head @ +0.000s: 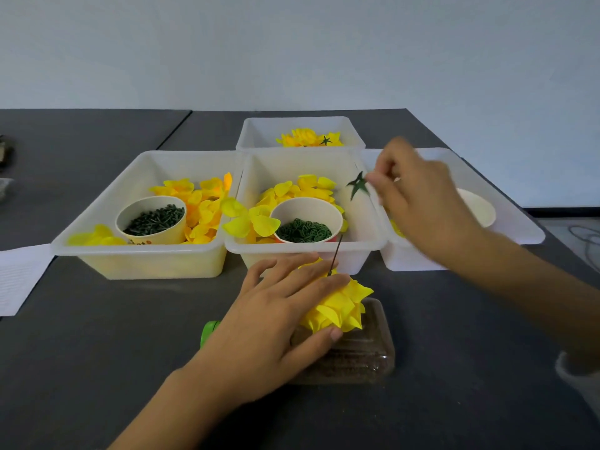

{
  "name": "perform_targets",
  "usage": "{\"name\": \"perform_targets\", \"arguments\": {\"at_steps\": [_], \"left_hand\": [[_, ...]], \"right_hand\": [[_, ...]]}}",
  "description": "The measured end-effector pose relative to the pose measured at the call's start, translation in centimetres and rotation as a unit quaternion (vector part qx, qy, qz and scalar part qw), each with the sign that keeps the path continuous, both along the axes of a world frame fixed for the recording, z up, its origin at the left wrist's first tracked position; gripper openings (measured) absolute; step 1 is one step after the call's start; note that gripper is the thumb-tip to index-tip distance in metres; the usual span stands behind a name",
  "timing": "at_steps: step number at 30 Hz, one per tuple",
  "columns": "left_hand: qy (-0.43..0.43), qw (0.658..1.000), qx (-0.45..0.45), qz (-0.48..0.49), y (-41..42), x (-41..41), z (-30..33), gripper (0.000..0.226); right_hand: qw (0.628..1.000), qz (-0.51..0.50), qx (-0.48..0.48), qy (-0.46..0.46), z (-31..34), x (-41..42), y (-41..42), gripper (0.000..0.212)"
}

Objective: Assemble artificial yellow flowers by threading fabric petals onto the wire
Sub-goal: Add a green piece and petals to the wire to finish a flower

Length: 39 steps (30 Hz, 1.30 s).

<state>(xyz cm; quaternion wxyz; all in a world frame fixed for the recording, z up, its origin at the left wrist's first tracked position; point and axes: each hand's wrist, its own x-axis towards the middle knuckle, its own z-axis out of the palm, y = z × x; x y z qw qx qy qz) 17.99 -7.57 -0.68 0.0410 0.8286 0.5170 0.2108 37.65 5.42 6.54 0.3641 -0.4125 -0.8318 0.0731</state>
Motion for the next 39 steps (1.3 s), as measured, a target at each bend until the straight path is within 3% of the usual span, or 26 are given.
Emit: {"name": "perform_targets", "arguments": {"at_steps": [4, 11, 15, 24, 29, 31, 33, 36, 39], "left_hand": [[0.006, 1.0, 0.004, 0.002, 0.0, 0.0, 0.1, 0.051], [0.001, 1.0, 0.004, 0.0, 0.1, 0.1, 0.1, 0.052], [0.0, 1.0, 0.005, 0.002, 0.1, 0.1, -0.1, 0.052], [-0.008, 1.0, 0.002, 0.002, 0.1, 0.0, -0.2, 0.051], [-0.008, 1.0, 0.01, 0.0, 0.1, 0.0, -0.2, 0.05], [0.0, 1.0, 0.012, 0.0, 0.1, 0.0, -0.2, 0.05], [0.006, 1.0, 0.01, -0.002, 0.1, 0.0, -0.2, 0.052], [0.015, 1.0, 0.006, -0.004, 0.1, -0.1, -0.1, 0.053], [0.026, 0.999, 0.014, -0.014, 0.2, -0.2, -0.1, 0.053]], "right_hand": [[0.997, 0.034, 0.029, -0.063, -1.7, -1.8, -3.7, 0.018], [0.979, 0.054, 0.192, -0.052, -3.3, -1.1, -4.8, 0.028], [0.963, 0.06, 0.258, -0.056, -4.3, -0.6, -4.6, 0.018], [0.954, 0.087, 0.282, -0.047, -4.6, -0.3, -4.5, 0.021], [0.941, 0.138, 0.289, -0.11, -5.1, -0.4, -4.8, 0.018], [0.959, 0.162, 0.216, -0.087, -5.0, -0.2, -4.9, 0.022], [0.984, 0.171, 0.05, 0.018, -4.7, -0.4, -5.2, 0.024], [0.957, 0.177, -0.169, 0.158, -3.8, -0.8, -4.9, 0.018], [0.926, 0.212, -0.271, 0.158, -2.9, -1.4, -4.3, 0.006]]}}
